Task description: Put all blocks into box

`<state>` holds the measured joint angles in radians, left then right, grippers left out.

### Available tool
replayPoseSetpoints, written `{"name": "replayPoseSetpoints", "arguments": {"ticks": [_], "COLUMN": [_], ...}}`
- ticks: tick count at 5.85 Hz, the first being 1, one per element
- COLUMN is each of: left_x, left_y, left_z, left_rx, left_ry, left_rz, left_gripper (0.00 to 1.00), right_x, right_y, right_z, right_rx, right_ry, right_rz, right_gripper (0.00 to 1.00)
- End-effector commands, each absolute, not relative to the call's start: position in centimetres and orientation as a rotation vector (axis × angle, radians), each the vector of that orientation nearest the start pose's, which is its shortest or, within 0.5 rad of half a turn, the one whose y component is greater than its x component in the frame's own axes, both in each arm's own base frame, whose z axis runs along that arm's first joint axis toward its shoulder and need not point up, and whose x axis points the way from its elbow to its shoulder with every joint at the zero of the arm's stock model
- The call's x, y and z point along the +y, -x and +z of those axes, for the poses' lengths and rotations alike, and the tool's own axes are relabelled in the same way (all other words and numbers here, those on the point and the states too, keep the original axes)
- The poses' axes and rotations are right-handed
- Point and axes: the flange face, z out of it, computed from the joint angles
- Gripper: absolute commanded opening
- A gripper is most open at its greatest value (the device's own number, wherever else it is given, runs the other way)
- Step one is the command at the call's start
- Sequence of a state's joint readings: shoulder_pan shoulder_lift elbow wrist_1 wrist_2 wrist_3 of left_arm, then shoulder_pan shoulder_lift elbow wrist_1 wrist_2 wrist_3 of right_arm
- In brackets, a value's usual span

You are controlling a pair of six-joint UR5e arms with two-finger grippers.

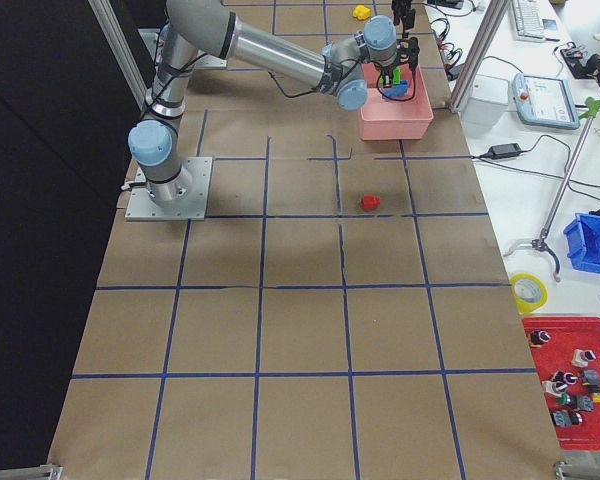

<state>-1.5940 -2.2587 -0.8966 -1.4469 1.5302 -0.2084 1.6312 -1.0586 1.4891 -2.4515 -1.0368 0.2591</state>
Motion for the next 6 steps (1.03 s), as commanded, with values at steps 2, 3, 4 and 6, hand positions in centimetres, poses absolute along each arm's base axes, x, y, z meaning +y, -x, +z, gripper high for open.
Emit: {"name": "replayPoseSetpoints", "arguments": {"ticks": [2,3,4,6], "left_x": [-76.0,-75.1,-74.0,-71.2], "left_y": [-4.8,-12.8,-17.7,-24.7], "left_z": [41.3,40.8,40.3,36.8], "left_rx": [3.156,3.150,3.150,3.175], "left_ry": [0.209,0.278,0.243,-0.256], "left_rz": [-0.123,-0.118,-0.103,-0.031], "left_gripper": [1.00,1.00,1.00,1.00], "right_x": [-68.9,-68.6,-68.9,-69.1], "right_y": [-22.7,-22.5,-20.5,-13.6], "right_z": [32.8,33.3,33.5,35.4], "right_rx": [2.510,2.523,2.595,2.724], "right_ry": [-0.087,-0.082,-0.015,0.041], "right_rz": [-0.454,-0.474,-0.528,-0.458], "right_gripper": [1.00,1.00,0.99,0.99]}}
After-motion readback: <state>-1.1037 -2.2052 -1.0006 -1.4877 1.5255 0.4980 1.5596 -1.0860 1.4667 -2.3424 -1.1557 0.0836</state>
